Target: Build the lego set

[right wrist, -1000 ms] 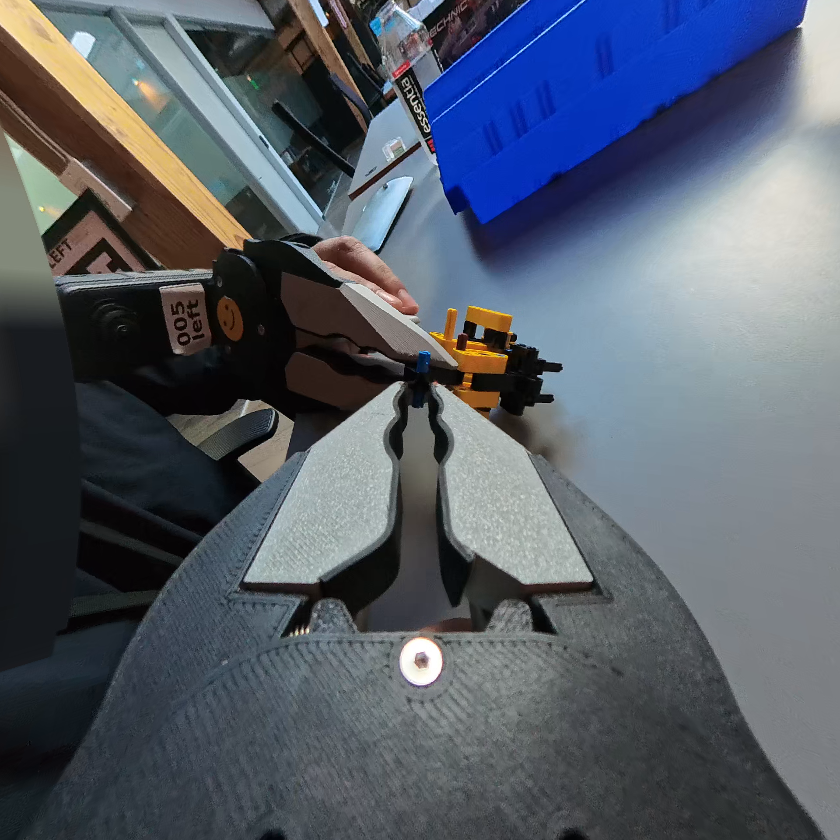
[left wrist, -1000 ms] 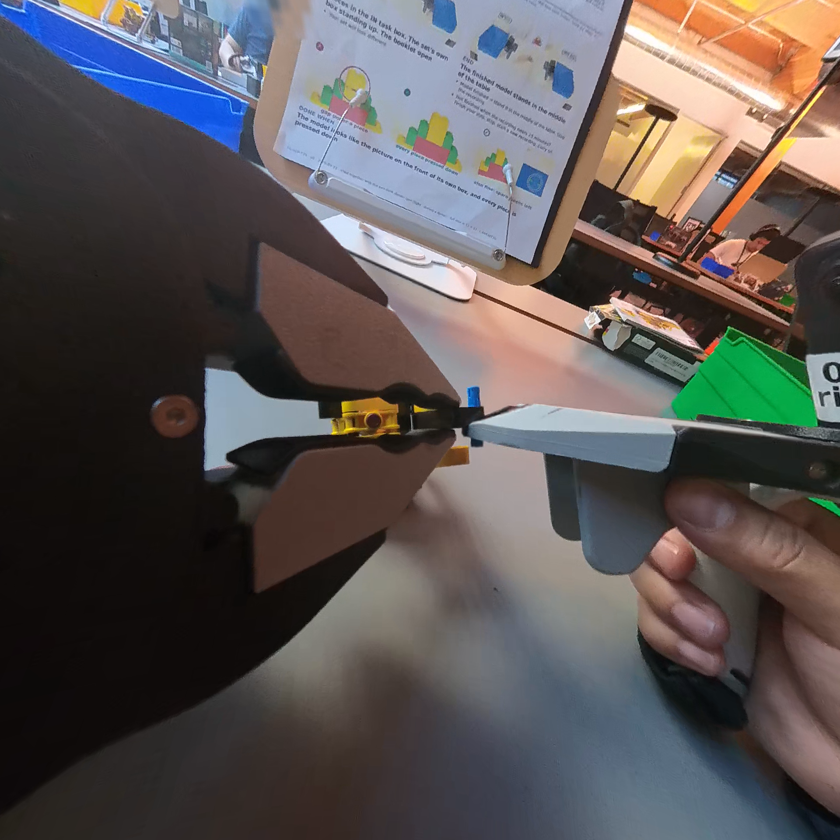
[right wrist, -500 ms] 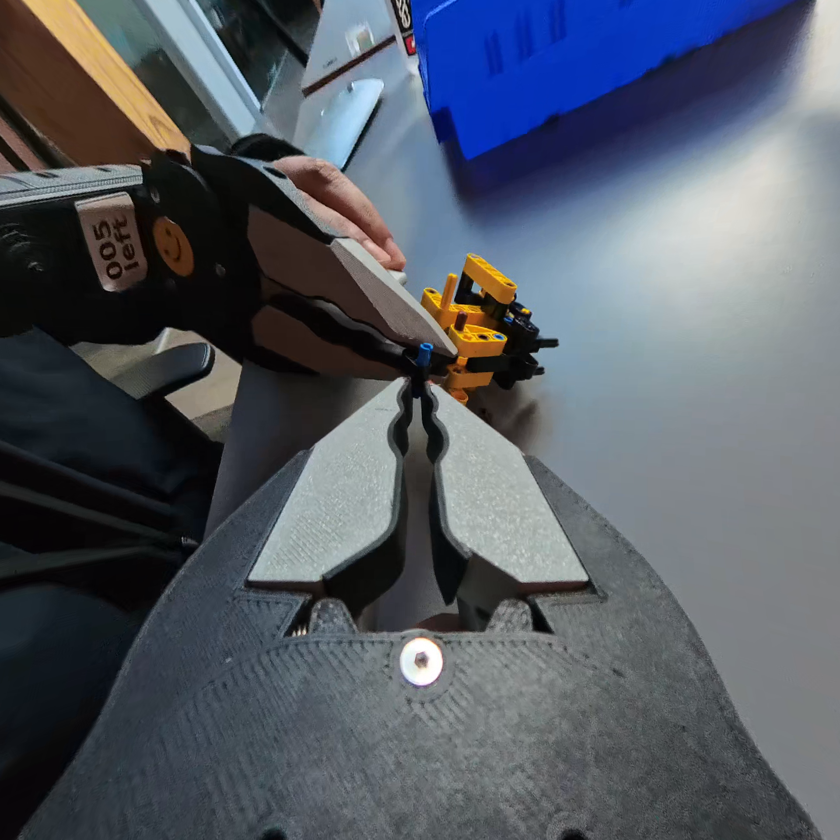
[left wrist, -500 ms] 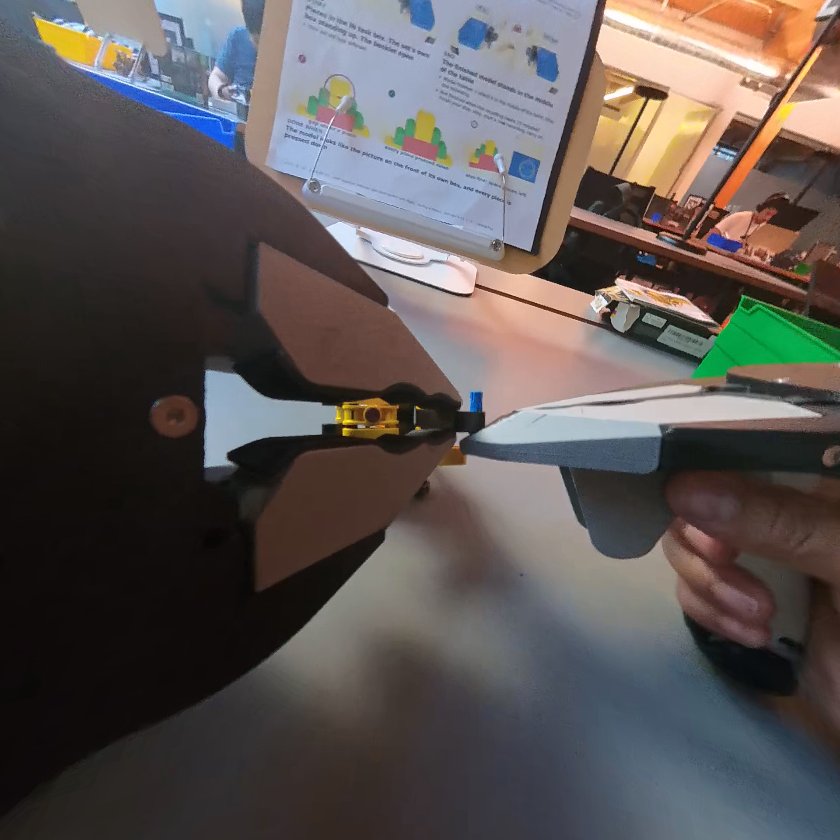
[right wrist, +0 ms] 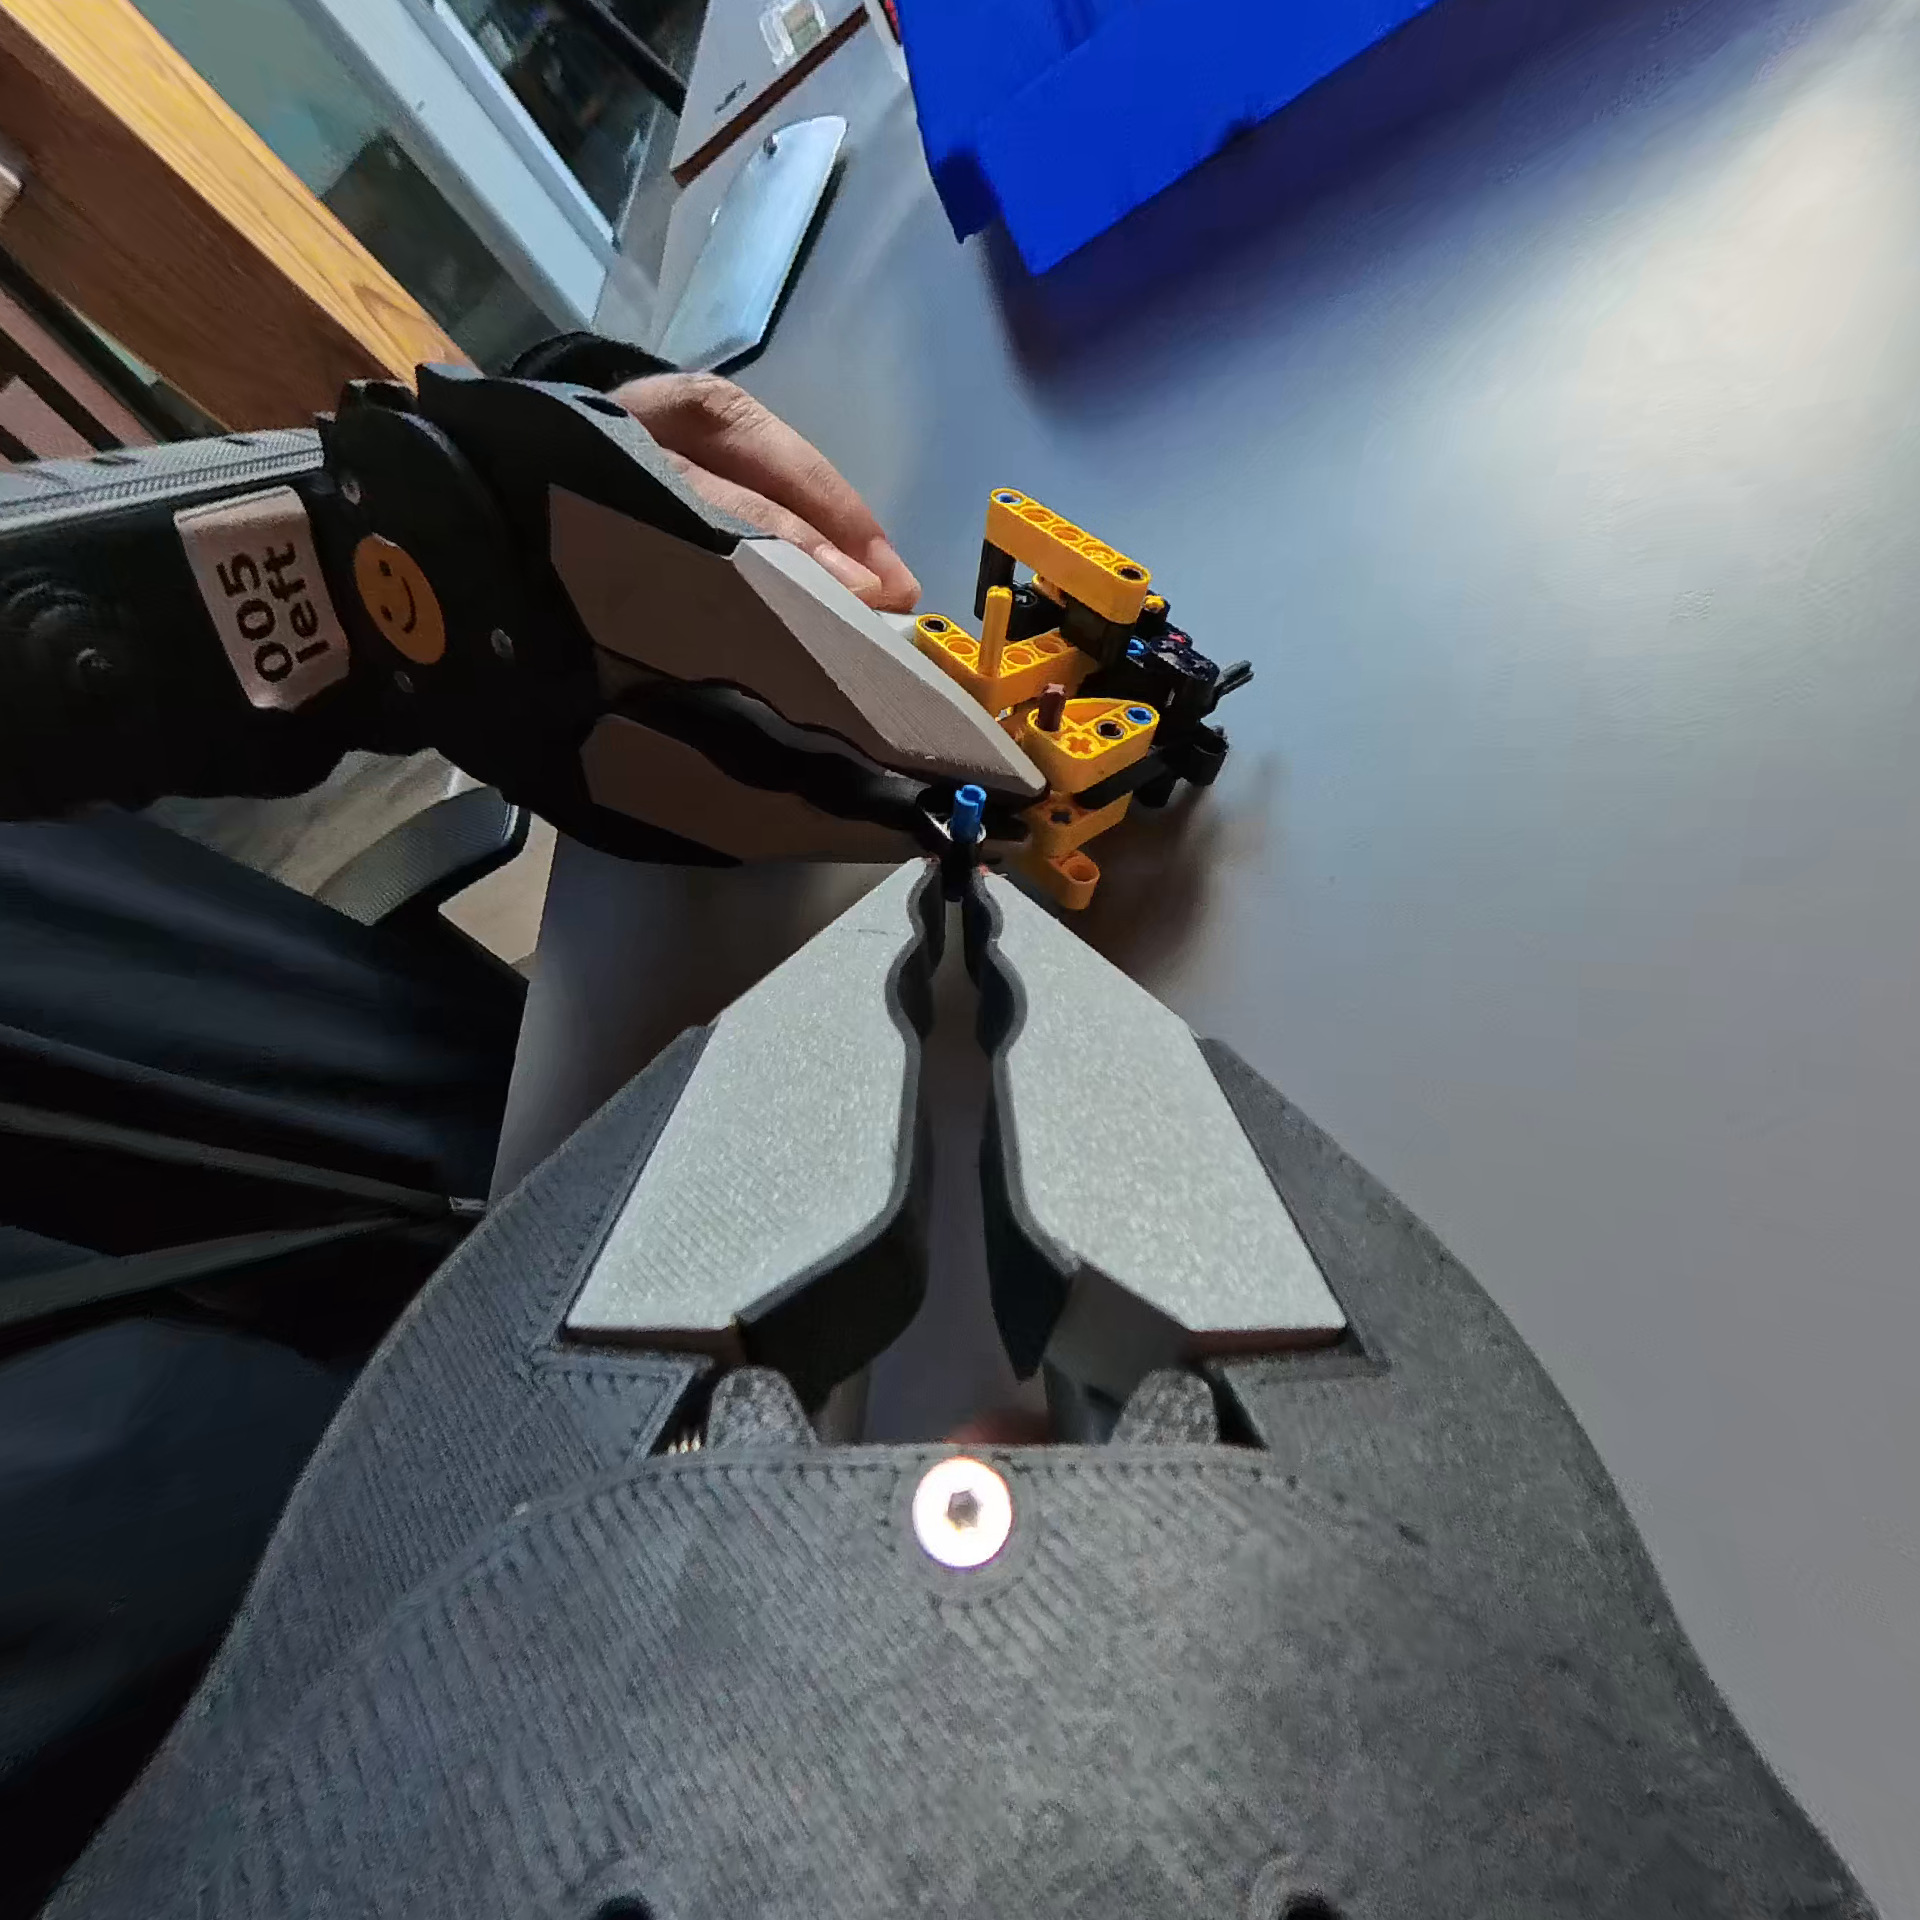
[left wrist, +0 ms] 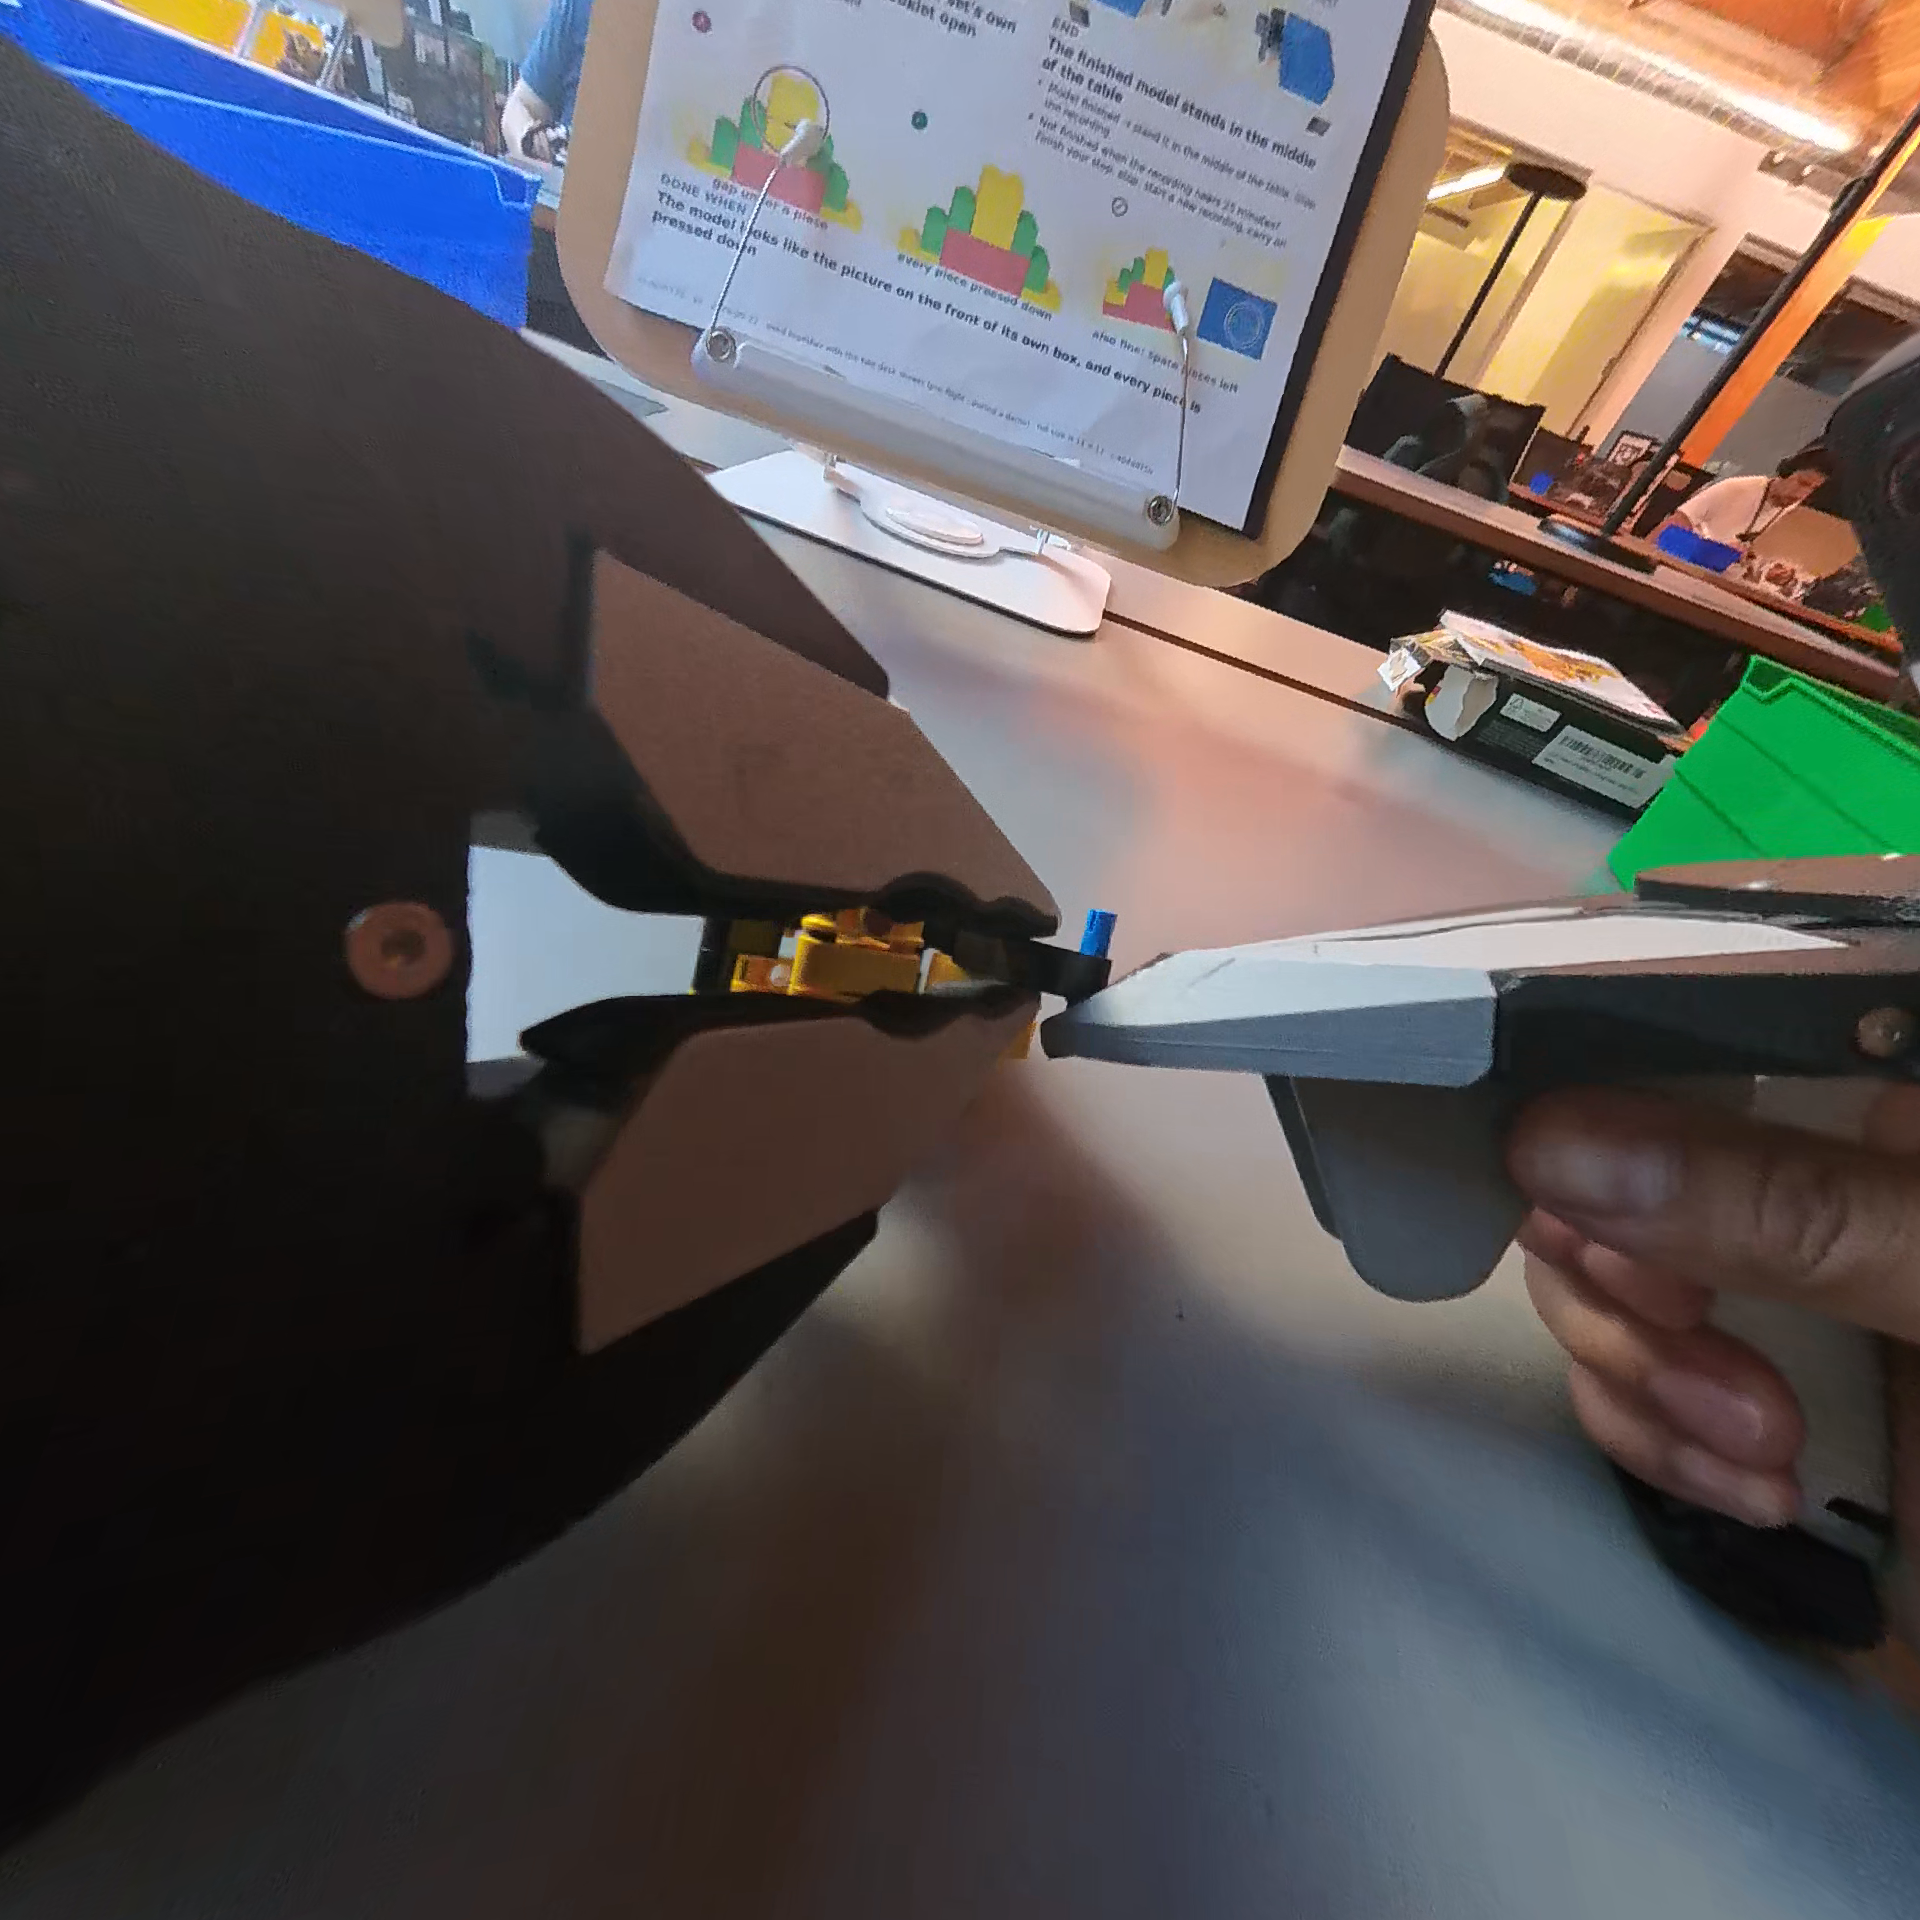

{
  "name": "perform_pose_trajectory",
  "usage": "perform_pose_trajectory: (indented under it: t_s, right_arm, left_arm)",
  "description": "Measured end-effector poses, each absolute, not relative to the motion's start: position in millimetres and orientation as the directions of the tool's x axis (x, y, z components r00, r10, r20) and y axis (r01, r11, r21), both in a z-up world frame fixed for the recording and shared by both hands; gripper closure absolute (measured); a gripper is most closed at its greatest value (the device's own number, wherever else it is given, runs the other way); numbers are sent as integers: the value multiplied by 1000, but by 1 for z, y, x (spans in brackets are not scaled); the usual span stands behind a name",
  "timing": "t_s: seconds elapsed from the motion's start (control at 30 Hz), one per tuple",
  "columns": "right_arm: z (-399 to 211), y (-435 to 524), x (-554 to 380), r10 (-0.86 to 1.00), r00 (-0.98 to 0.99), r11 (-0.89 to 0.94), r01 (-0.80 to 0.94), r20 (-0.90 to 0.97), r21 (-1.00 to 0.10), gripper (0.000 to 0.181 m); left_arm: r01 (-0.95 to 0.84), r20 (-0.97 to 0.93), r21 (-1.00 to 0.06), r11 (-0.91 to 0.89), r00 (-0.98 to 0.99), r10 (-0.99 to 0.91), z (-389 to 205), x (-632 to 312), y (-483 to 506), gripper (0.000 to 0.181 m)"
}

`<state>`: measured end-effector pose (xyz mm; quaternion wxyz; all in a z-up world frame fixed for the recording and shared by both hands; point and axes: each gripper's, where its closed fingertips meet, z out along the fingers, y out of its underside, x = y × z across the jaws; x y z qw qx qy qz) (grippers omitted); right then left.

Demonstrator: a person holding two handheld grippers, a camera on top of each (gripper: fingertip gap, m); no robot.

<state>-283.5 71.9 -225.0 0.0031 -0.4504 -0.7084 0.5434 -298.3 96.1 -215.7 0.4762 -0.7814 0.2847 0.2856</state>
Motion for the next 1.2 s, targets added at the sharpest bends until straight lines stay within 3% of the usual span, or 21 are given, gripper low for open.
perform_pose_trajectory:
  t_s: [0.2,0.4,0.5,0.53,0.63,0.7,0.83,0.97,1.13,1.2]
  right_arm:
    - [-234,71,-285,633,-701,243,583,-329,-775,180]
    - [-250,64,-287,575,-740,334,601,-348,-726,181]
    - [-260,36,-278,491,-794,429,578,-358,-694,181]
    - [-259,37,-287,513,-814,461,529,-272,-712,181]
    - [-257,53,-292,536,-750,367,621,-388,-693,181]
    - [-249,65,-295,567,-740,325,605,-362,-727,181]
    - [-226,83,-301,626,-714,208,540,-313,-816,159]
    - [-192,93,-312,632,-695,20,457,-343,-889,168]
    - [-193,82,-314,592,-685,-26,510,-425,-859,164]
    - [-189,82,-317,582,-678,-68,509,-449,-858,175]
  left_arm:
    - [-689,-685,-606,-398,706,-180,-220,-300,95,176]
    - [-778,-787,-462,-425,581,-209,-229,-306,94,176]
    - [-687,-710,-648,-329,701,-67,-190,-307,101,178]
    - [-686,-713,-627,-370,696,-84,-199,-313,100,176]
    - [-664,-697,-637,-391,713,-76,-203,-324,92,176]
    - [-620,-665,-672,-406,745,-38,-200,-336,92,176]
    - [-582,-617,-719,-380,786,-36,-197,-336,92,176]
    - [-586,-612,-724,-364,789,-53,-197,-330,93,176]
    - [-592,-615,-724,-354,786,-57,-195,-324,95,176]
    - [-599,-622,-720,-351,781,-57,-195,-324,95,176]
